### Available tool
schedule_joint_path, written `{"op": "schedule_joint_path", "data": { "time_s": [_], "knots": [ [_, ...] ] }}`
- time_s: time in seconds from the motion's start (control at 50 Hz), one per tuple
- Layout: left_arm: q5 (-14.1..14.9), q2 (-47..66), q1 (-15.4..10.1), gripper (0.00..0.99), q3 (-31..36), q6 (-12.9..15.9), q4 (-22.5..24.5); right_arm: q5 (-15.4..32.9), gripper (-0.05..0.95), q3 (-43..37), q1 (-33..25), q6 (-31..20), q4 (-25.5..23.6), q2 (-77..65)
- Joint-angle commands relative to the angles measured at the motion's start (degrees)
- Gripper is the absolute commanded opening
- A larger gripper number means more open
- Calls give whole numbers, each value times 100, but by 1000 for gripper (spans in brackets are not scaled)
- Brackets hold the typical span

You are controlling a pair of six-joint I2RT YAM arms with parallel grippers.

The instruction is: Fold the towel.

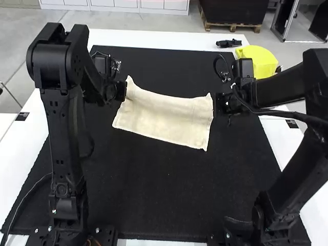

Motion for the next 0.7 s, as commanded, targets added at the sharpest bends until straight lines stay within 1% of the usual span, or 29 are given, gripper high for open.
{"op": "schedule_joint_path", "data": {
  "time_s": [0.0, 0.12, 0.26, 0.4, 0.56, 0.68],
  "knots": [
    [-298, -210, 72, 28, -78, 124, 98, 252, -16, -144, -20, -97, -35, -246],
    [-254, -254, 81, 28, -218, 177, 116, 243, -16, -293, -20, -132, -35, -307],
    [-254, -289, 90, 28, -517, 230, 414, 243, -16, -346, -29, -167, -35, -386],
    [-254, -456, 90, 26, -781, 344, 476, 243, -16, -373, -20, -194, -35, -395],
    [-254, -552, 90, 28, -1089, 397, 880, 234, -16, -487, -2, -202, -70, -395],
    [-254, -552, 99, 28, -1133, 432, 915, 234, -16, -610, 68, -211, -114, -395]
  ]
}}
